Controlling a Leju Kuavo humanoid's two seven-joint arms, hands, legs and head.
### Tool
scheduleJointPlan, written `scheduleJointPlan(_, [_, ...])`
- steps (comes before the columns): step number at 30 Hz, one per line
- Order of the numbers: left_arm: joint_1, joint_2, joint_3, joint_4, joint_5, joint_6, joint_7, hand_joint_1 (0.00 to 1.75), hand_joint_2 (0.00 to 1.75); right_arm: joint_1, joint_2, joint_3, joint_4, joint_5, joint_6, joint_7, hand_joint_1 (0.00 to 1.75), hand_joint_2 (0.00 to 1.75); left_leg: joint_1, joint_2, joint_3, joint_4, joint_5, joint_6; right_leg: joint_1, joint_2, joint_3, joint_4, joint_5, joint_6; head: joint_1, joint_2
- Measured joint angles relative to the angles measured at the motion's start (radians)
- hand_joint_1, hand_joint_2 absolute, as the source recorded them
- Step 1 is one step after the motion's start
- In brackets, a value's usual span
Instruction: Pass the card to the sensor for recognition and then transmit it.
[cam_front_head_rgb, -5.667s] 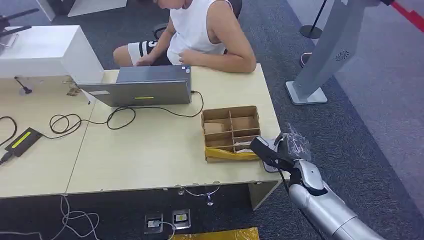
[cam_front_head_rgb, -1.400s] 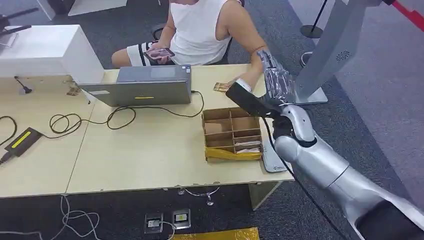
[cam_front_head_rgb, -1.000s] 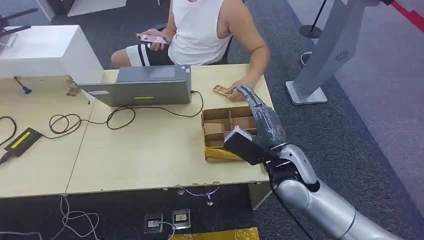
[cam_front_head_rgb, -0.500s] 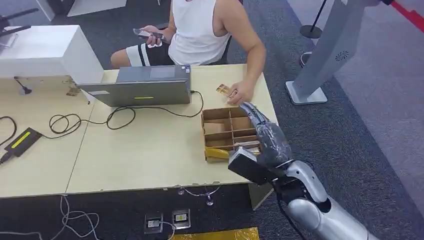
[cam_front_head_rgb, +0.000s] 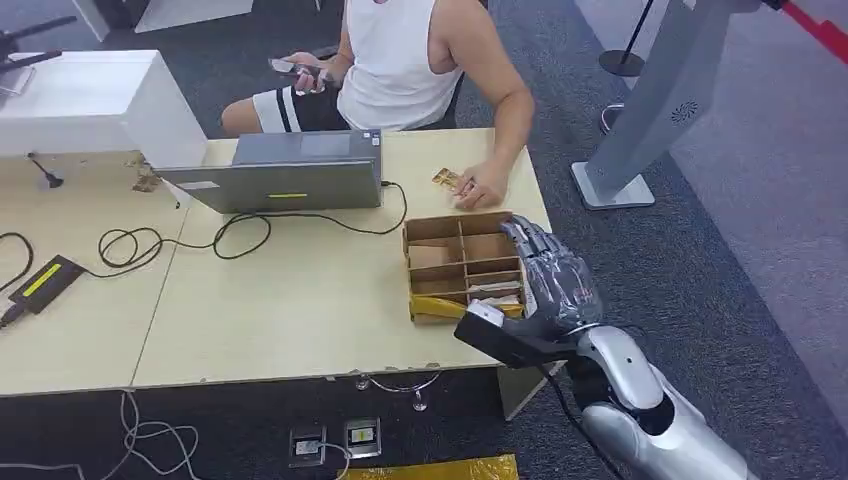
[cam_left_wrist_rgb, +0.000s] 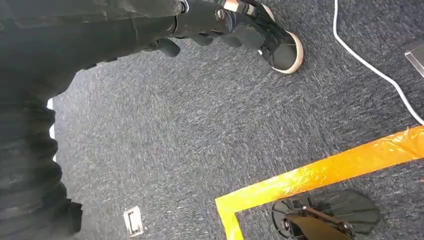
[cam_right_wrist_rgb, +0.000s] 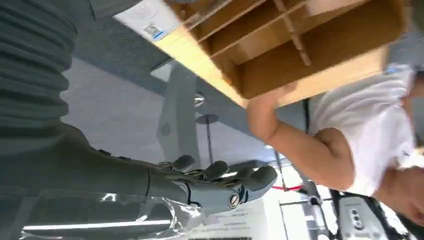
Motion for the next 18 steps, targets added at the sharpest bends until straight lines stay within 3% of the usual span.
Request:
scheduleJointPlan(4, [-0.009, 0.000, 0.000, -0.003, -0.011, -0.005, 0.016, 0.00, 1.75, -0.009, -0.008, -0.001, 0.053, 0.116, 0.061, 0.046, 0.00, 1.75, 0.000, 0.000, 0.000, 0.000, 0.000, 0.000, 0.000, 0.000, 0.000, 0.000, 0.000, 0.000, 0.000, 0.000])
scheduleJointPlan(18, [-0.013, 0.000, 0.000, -0.009, -0.006, -0.002, 0.017, 0.00, 1.75, -0.034, 0.002, 0.003, 0.150, 0.128, 0.058, 0.029, 0.00, 1.75, 0.000, -0.001, -0.001, 0.000, 0.000, 0.000, 0.000, -0.001, 0.000, 0.000, 0.000, 0.000, 0.000, 0.000])
